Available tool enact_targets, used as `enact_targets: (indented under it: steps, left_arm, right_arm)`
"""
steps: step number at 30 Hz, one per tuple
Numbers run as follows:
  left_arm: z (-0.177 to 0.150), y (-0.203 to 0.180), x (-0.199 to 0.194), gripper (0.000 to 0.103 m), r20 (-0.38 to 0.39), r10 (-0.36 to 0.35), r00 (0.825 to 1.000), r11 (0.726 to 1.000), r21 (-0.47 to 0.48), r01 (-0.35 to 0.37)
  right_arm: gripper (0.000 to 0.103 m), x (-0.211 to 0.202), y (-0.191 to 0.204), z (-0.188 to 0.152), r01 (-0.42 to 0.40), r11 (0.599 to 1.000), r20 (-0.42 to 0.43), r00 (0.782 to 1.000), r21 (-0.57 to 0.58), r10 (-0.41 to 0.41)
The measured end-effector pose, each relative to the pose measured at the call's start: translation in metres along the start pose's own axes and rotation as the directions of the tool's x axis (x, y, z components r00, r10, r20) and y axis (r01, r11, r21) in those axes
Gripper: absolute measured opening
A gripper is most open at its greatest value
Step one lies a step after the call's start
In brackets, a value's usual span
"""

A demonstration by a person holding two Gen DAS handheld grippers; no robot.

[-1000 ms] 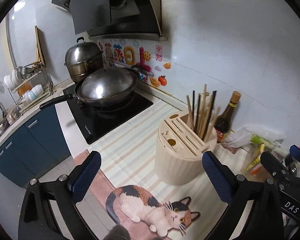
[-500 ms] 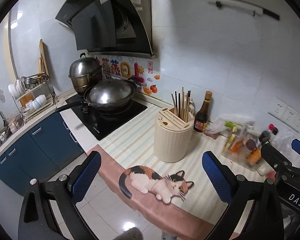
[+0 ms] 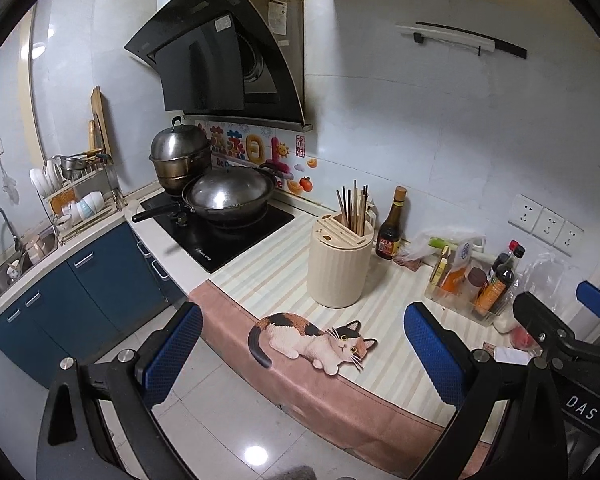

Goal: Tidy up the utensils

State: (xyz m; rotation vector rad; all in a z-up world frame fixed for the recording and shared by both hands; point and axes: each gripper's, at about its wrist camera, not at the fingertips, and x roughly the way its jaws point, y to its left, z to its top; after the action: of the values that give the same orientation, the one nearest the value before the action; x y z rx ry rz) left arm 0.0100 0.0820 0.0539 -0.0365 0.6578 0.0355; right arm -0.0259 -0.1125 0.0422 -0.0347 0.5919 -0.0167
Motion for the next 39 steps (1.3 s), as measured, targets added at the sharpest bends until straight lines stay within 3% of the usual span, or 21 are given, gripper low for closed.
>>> enact_targets:
  steps: [13, 39]
  left_arm:
    - [-0.001, -0.003, -0.009, 0.103, 0.028, 0.056, 0.998, 0.998, -0.009, -0.056]
    - [0.003, 0.009, -0.004, 0.103, 0.023, 0.066, 0.998, 0.997, -0.041, -0.065]
  right_arm:
    - [0.103, -0.007, -0.003, 0.008, -0.012, 1.000, 0.031, 0.999, -0.016, 0.012]
    - [0.103, 0.006, 0.004, 0.012, -0.014, 0.999, 0.013, 1.000, -0.030, 0.015]
